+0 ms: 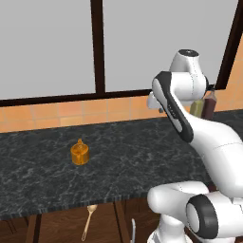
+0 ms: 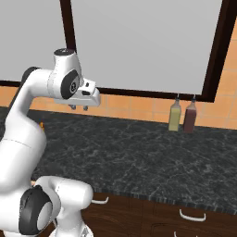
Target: Pick the wooden spoon from the drawer and place it on the counter.
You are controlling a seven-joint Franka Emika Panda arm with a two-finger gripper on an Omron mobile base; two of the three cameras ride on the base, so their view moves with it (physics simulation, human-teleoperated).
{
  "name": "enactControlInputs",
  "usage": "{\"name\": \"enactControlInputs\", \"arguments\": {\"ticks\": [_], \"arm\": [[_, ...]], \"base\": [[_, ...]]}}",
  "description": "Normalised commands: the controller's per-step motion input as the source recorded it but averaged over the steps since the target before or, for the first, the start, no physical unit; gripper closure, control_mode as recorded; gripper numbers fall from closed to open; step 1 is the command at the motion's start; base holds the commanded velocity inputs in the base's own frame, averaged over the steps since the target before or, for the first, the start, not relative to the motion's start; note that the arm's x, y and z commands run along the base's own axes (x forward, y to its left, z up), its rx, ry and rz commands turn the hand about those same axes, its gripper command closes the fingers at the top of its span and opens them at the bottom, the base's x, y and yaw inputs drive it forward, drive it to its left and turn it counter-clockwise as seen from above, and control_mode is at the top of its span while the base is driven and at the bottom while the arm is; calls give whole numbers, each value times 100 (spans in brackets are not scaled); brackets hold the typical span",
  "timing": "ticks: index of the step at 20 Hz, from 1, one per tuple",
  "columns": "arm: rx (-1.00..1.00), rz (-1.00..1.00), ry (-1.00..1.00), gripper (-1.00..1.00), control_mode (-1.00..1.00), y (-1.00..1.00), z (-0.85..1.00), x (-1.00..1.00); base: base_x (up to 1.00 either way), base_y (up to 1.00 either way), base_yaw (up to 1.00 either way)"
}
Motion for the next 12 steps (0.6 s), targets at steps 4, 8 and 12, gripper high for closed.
{"name": "enactControlInputs", "arguments": {"ticks": [4,8,12], "arm": [[0,-1,-2,-100,-100,30,-4,-31],[-1,0,0,-100,-100,91,-38,-83],[0,-1,1,-100,-100,95,-56,-40]], "base": [[0,0,0],[0,0,0],[0,0,0]]}}
